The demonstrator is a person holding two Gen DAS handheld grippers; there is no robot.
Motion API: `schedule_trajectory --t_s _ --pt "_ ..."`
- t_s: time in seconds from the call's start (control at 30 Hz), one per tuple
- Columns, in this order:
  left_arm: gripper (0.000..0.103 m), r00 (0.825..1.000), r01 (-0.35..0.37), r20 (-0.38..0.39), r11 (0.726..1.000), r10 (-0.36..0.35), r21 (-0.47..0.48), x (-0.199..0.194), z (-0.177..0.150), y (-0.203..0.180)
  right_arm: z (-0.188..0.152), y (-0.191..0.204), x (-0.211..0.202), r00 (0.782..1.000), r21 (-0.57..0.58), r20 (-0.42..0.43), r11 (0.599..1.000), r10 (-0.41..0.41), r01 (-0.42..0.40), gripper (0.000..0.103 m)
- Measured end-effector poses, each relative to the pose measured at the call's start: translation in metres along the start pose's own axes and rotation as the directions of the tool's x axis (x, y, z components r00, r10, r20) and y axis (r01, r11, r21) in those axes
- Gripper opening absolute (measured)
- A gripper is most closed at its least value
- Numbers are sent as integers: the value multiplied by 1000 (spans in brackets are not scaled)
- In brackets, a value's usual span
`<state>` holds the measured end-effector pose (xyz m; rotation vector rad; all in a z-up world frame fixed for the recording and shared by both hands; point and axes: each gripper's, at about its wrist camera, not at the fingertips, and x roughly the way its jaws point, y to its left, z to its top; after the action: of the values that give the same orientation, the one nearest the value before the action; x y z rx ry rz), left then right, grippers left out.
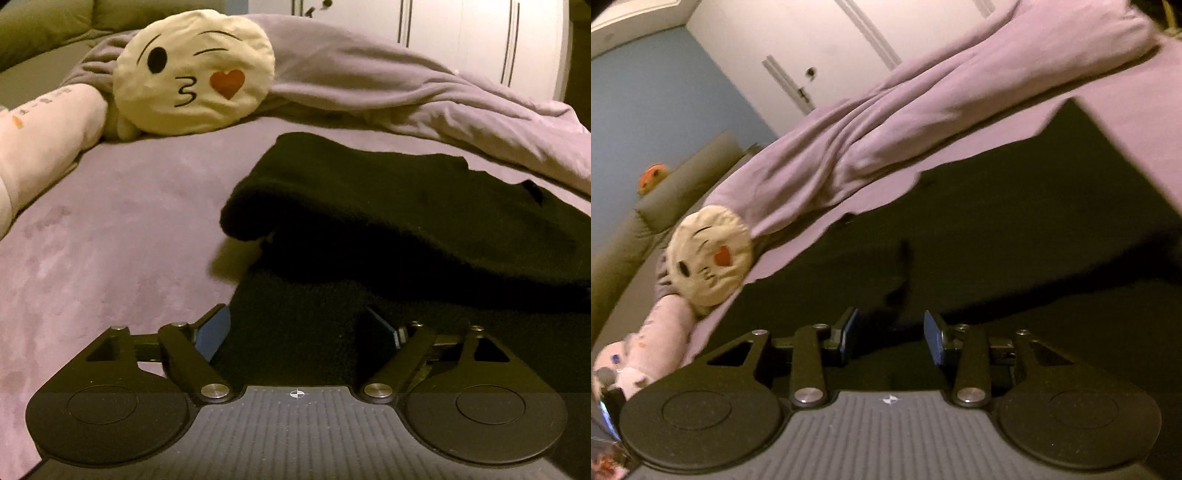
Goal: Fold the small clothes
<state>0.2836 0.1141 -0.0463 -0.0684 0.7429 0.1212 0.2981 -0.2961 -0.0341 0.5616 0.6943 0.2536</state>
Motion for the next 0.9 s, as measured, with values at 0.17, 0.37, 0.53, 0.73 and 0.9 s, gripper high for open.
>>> schedule_trajectory --t_s 0.17,0.37,0.53,0.73,0.9 --pt "94 1000 9 11 1000 -8 -22 3 -4 2 15 -9 51 993 105 -106 993 -43 54 38" --pt "97 1000 7 15 999 -6 -51 8 -6 5 18 -19 90 976 259 -195 965 101 -48 37" --pt "97 1000 7 -2 993 -8 -115 10 2 13 27 9 86 989 91 -144 996 38 -25 11" --pt "94 1000 -14 12 973 17 -228 23 24 22 69 38 36 994 -93 100 995 53 -44 11" --pt "86 997 -75 -33 969 69 -237 47 38 14 86 29 11 977 -240 201 963 -75 124 11"
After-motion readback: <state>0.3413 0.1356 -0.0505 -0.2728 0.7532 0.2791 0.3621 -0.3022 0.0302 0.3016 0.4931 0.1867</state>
